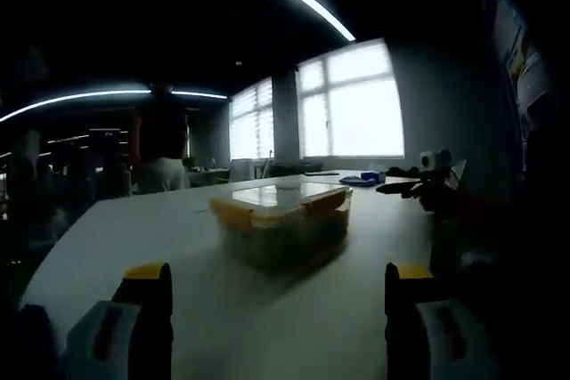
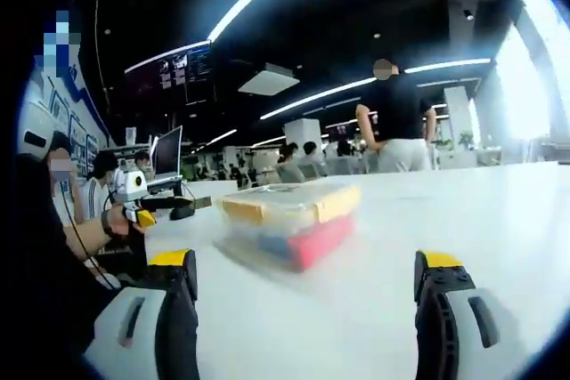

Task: Arrange the small medicine boxes into an aligned row inside the storage area until every box is upright, visible, and separated from the surrounding clutter.

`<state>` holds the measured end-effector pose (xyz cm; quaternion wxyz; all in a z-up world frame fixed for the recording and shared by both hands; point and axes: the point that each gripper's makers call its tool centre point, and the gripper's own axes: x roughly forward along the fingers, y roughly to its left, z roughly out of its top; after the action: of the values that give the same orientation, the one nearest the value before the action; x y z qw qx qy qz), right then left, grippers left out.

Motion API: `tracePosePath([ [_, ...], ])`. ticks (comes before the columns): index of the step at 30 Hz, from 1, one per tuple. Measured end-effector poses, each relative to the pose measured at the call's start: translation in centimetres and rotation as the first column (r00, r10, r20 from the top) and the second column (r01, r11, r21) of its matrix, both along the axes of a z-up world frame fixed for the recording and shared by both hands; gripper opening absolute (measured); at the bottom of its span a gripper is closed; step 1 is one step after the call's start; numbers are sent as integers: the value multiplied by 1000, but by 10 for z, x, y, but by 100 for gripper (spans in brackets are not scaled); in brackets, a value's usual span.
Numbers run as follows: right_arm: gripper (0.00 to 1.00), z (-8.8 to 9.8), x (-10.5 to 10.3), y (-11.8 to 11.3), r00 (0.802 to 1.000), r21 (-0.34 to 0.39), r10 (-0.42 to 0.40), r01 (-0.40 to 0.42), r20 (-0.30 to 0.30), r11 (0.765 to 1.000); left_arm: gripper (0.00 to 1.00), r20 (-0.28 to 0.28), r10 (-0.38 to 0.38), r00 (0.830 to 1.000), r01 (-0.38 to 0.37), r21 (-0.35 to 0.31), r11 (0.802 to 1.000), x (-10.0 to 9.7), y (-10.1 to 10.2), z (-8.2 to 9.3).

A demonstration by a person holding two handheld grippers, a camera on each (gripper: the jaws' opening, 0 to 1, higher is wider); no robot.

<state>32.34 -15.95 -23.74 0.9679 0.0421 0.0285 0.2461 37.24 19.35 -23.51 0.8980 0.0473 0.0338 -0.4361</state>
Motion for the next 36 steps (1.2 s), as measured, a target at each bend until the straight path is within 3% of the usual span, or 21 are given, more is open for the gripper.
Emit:
tracePosePath([
  [12, 100, 22, -34, -23, 998, -75, -31, 35, 55, 997, 99, 11, 49, 999, -49, 1, 999, -21, 27, 20],
  [23, 100, 18, -30, -21, 999, -67, -29, 32, 42, 997, 98, 24, 50, 998, -50, -7, 999, -21, 26, 27],
  [36, 100, 14, -29, -19, 999, -63, -26, 28, 29, 998, 97, 16, 36, 999, -36, 5, 999, -24, 19, 23],
])
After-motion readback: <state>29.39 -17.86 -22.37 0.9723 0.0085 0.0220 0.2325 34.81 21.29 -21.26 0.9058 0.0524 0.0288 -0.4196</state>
